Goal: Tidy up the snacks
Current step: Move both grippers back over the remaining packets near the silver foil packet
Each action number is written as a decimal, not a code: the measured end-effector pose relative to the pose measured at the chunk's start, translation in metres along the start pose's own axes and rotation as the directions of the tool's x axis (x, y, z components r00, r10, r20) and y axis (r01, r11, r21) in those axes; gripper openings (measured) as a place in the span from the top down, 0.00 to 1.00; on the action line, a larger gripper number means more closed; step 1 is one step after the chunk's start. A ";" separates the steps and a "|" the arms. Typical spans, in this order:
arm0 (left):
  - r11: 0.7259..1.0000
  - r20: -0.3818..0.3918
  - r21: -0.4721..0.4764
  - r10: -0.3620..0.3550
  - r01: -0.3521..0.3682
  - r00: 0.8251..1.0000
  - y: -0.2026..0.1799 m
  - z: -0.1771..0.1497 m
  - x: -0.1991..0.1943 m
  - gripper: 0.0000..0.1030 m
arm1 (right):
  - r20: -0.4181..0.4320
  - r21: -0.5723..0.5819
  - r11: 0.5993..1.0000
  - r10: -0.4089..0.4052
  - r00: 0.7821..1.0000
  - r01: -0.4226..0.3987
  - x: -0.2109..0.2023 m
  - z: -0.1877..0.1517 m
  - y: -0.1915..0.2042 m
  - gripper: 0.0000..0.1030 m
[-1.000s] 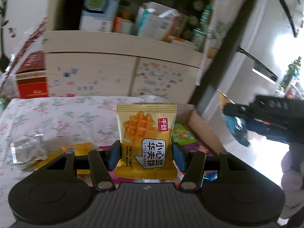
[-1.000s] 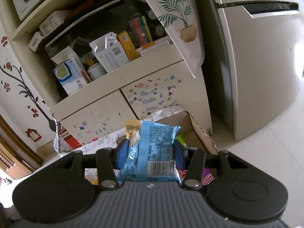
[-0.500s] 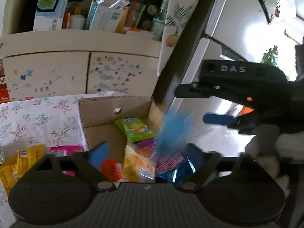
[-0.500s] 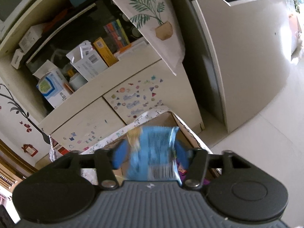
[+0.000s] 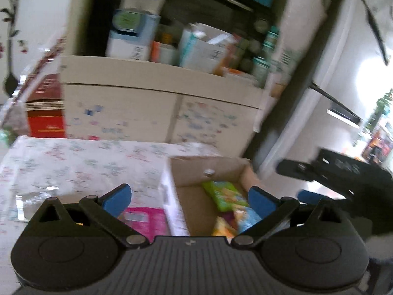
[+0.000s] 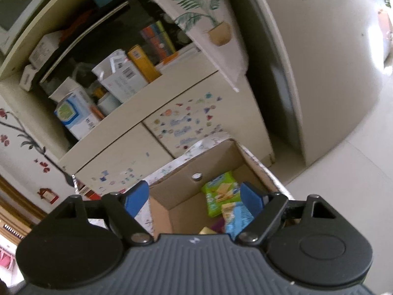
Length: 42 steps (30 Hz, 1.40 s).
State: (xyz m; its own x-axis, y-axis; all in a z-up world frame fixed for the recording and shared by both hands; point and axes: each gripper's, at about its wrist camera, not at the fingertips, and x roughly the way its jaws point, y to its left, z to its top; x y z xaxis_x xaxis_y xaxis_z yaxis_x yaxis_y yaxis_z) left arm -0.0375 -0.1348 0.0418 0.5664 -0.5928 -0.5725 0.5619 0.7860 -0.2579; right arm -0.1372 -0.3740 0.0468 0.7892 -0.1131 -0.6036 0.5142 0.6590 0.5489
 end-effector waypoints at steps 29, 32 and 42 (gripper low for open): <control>0.926 -0.096 -0.123 0.346 -0.356 0.933 0.121 0.019 0.028 0.00 | -0.147 -0.481 0.859 0.117 0.982 -0.174 0.045 -0.098 0.121 0.19; 0.921 -0.119 -0.093 0.366 -0.378 0.923 0.126 0.018 0.040 0.00 | -0.154 -0.523 0.836 0.101 0.983 -0.168 0.053 -0.115 0.129 0.16; 0.915 -0.177 0.006 0.398 -0.403 0.900 0.135 0.015 0.076 0.00 | -0.173 -0.600 0.789 0.033 0.984 -0.132 0.082 -0.155 0.142 0.15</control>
State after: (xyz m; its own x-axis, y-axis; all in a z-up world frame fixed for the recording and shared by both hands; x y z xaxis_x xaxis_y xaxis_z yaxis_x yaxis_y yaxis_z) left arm 0.0906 -0.0764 -0.0249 0.6268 -0.1898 -0.7557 0.2894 0.9572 -0.0004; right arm -0.0516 -0.1742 -0.0140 0.7356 0.0390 -0.6763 0.1004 0.9811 0.1657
